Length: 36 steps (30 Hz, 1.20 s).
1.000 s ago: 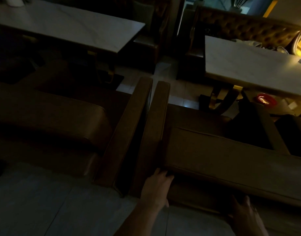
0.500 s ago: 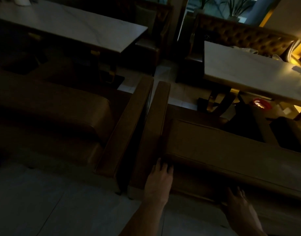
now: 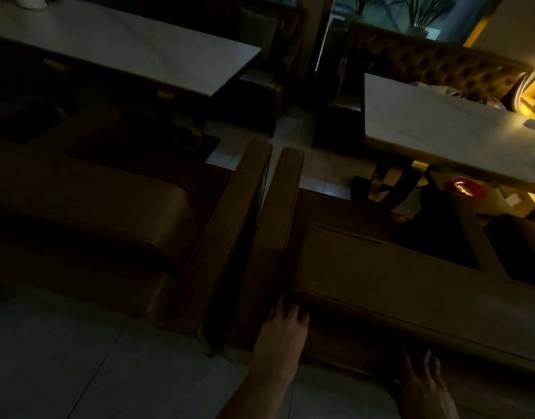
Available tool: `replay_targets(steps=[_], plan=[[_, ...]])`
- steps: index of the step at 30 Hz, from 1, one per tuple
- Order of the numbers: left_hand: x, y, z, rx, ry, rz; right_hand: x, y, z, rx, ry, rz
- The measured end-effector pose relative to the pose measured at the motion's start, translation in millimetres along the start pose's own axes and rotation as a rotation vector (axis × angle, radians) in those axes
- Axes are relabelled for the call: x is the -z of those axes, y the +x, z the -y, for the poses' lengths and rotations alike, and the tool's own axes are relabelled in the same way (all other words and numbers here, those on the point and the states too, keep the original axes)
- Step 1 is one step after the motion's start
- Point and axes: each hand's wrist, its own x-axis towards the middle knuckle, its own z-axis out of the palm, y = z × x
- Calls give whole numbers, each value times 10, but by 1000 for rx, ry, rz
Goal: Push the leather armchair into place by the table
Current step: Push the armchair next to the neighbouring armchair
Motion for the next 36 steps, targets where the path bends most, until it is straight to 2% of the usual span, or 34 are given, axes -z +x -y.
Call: replay_targets(steps=[4, 14, 18, 25, 29, 36], plan=[[-11, -19, 8, 0, -15, -14, 50, -32, 49, 6, -87, 61], [11, -223, -41, 35, -12, -50, 117, -279, -55, 130, 151, 89], [197, -417, -154, 23, -30, -10, 321, -519, -137, 174, 249, 79], [319, -777, -373, -14, -6, 53, 599, -988, -445, 111, 312, 95], [530, -843, -807, -91, -16, 82, 793, -1256, -842, 45, 346, 34], [937, -837, -2056, -248, 31, 37, 1162, -1544, -1897, -38, 430, -110]])
